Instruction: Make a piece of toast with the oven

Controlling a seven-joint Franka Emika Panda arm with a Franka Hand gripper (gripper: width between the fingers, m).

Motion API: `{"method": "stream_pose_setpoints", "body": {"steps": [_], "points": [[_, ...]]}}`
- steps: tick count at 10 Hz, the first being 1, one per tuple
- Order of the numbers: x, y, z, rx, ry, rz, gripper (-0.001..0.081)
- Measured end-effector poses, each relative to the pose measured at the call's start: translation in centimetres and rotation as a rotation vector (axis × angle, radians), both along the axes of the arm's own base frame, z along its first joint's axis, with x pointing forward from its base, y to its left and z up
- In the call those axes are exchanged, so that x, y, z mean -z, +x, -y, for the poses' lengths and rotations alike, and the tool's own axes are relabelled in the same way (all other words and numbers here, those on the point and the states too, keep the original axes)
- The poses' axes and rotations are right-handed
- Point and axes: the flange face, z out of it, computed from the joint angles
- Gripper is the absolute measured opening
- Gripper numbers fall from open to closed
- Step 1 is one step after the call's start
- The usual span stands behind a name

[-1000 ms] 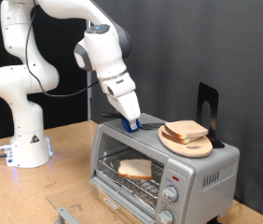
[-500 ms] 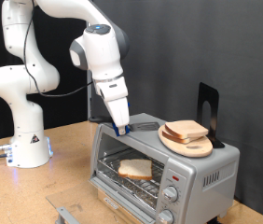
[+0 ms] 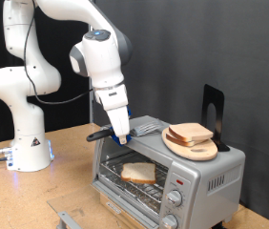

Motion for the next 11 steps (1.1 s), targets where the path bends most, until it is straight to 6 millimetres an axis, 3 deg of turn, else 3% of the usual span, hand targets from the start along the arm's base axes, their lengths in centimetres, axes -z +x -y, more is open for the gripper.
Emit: {"method": "stream_pose_setpoints", "body": {"steps": [5, 11], "points": [[-3.4, 1.4, -3.3, -0.064, 0.088, 0.044, 0.0808], [-2.9, -0.7, -8.1, -0.14, 0.044, 0.072, 0.0808]]}}
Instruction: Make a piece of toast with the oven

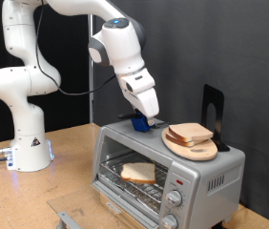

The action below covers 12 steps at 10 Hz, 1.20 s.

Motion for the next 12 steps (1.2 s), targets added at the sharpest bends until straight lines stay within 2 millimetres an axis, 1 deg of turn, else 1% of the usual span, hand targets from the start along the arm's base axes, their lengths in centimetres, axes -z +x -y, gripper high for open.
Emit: {"method": "stream_pose_setpoints", "body": {"steps": [2, 4, 5, 9, 10, 12], "points": [[0.4, -0.5, -1.1, 0.004, 0.014, 0.057, 0.0808], [0.2, -1.0, -1.9, -0.016, 0.09, 0.197, 0.0808], [0.2, -1.3, -2.0, -0.027, 0.103, 0.235, 0.0808], [0.2, -1.8, -2.0, -0.029, 0.104, 0.256, 0.0808], [-0.2, -1.9, -2.0, -0.006, 0.13, 0.255, 0.0808], [-2.7, -1.9, -1.8, 0.051, 0.237, 0.253, 0.0808]]}}
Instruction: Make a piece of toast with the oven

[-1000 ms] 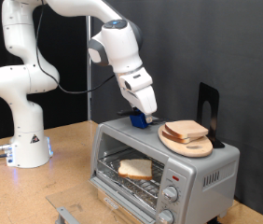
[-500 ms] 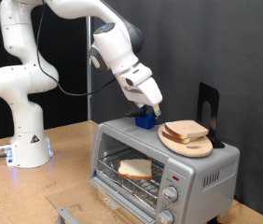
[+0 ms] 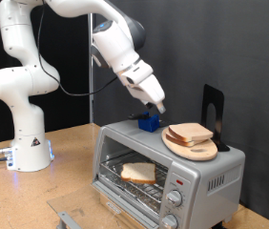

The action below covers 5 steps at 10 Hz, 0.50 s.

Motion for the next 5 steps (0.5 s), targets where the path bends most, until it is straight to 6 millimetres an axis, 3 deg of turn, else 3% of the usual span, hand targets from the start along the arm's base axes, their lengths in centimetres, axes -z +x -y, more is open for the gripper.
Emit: {"method": "stream_pose_setpoints", "body": {"steps": [3, 5], "points": [[-3.8, 0.2, 1.6, 0.007, 0.115, -0.18, 0.0808], [-3.7, 0.1, 1.7, -0.003, 0.14, -0.115, 0.0808]]}}
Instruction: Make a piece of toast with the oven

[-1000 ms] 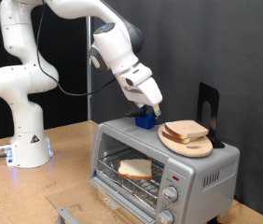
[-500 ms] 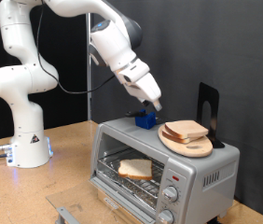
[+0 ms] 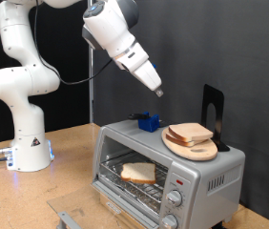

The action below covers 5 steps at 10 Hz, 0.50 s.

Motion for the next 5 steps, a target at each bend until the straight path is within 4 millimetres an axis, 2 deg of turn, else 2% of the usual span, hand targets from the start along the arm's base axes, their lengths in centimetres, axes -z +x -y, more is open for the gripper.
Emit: {"method": "stream_pose_setpoints", "body": {"steps": [3, 5], "points": [[-1.3, -1.7, 3.8, -0.092, 0.153, 0.004, 0.0808], [-1.7, -3.2, 6.6, -0.145, 0.19, -0.029, 0.0808]]}}
